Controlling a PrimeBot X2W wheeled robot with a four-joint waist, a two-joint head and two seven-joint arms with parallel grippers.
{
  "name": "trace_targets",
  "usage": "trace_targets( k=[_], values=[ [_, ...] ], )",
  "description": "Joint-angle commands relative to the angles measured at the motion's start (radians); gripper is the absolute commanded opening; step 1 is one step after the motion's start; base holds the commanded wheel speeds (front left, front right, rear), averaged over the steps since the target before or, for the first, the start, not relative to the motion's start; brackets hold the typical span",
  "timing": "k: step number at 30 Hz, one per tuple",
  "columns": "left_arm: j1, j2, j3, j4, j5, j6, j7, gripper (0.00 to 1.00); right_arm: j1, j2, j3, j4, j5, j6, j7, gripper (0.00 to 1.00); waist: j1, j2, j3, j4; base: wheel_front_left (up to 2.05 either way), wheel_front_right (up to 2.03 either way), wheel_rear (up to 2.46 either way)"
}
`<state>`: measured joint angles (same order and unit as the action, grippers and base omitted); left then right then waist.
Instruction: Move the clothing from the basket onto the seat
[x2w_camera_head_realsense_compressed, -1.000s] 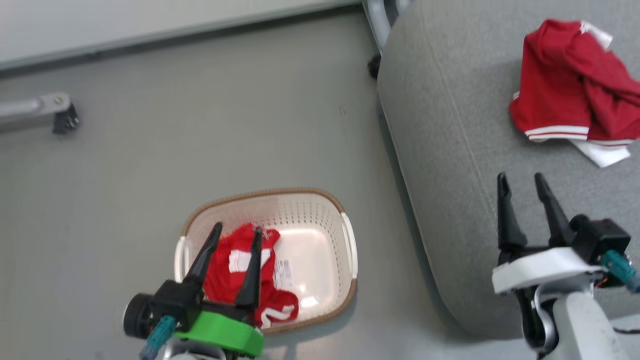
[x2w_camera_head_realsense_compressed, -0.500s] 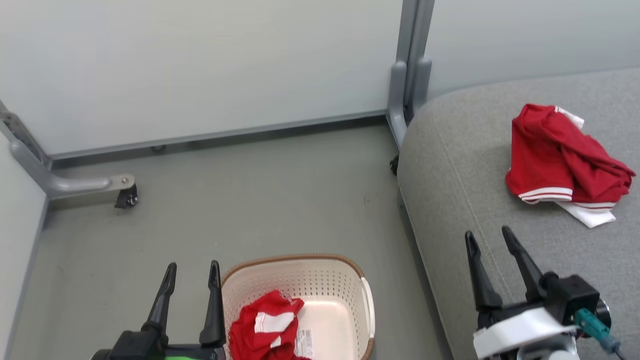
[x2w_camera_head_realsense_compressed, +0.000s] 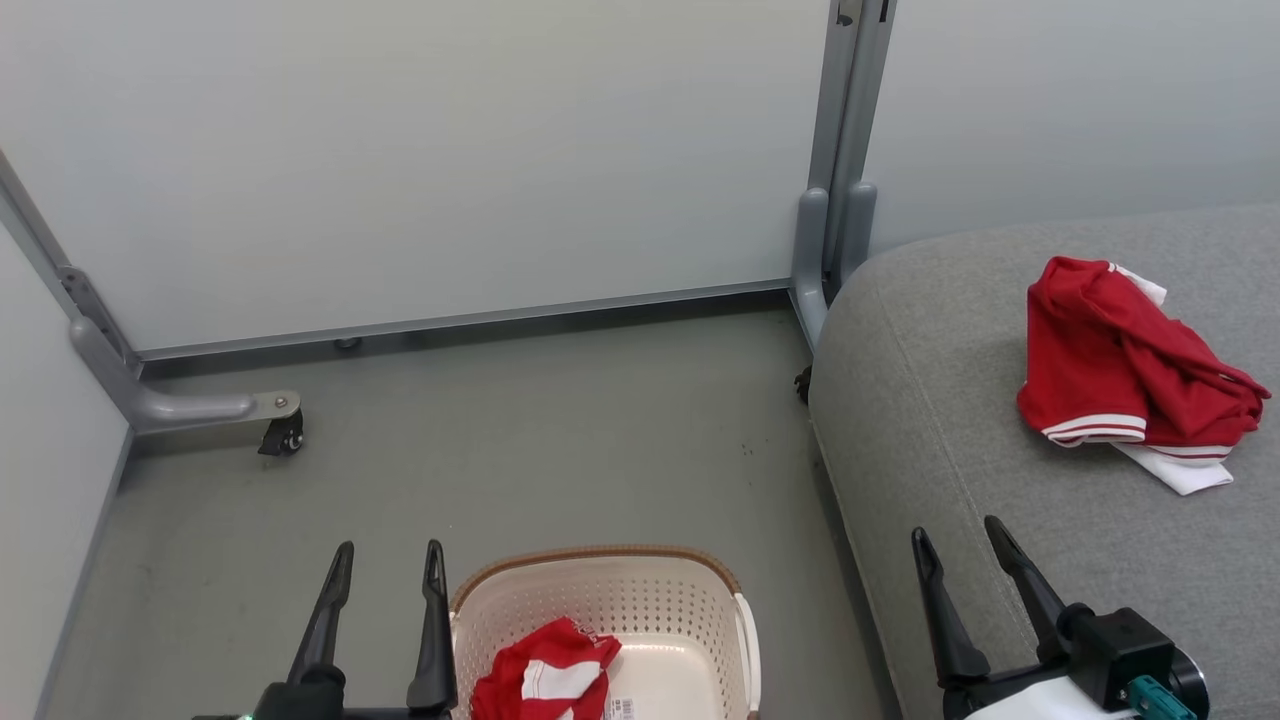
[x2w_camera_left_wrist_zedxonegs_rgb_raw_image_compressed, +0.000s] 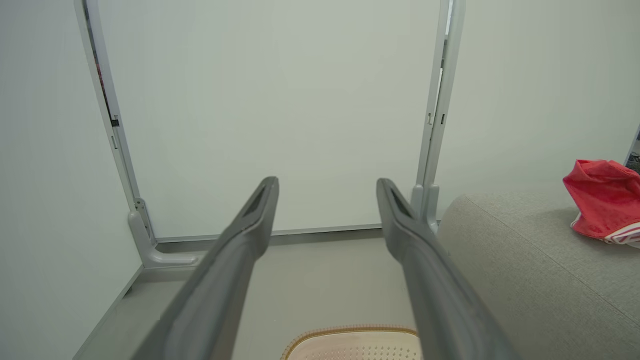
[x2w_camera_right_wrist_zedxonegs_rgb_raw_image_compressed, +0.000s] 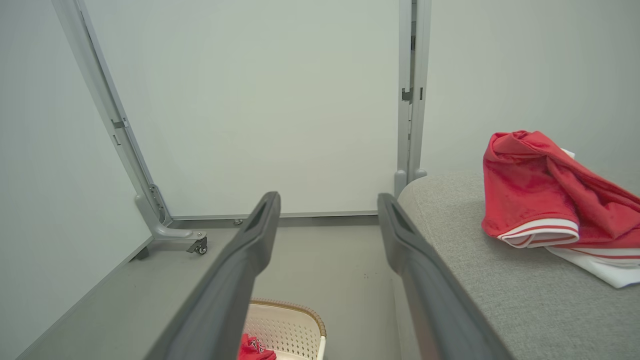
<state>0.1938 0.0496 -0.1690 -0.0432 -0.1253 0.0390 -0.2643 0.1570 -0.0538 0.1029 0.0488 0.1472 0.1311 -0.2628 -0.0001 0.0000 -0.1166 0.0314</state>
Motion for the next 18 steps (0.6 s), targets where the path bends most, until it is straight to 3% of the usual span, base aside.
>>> trace_targets(
  k=[1,18],
  values=[
    [0.006,0.002,0.0,0.004,0.005,0.008,0.0,1.0,0.001,-0.003,0.002,-0.004,-0.005,-0.001,-0.003,1.0,0.0001,0.0,0.003,-0.002,0.0,0.0,0.0],
    [-0.009,0.002,-0.009,0.02,0.015,-0.007,0.0,1.0,-0.001,0.001,-0.007,0.001,-0.006,-0.001,-0.003,1.0,0.0001,0.0,0.02,0.004,0.0,0.0,0.0]
  ],
)
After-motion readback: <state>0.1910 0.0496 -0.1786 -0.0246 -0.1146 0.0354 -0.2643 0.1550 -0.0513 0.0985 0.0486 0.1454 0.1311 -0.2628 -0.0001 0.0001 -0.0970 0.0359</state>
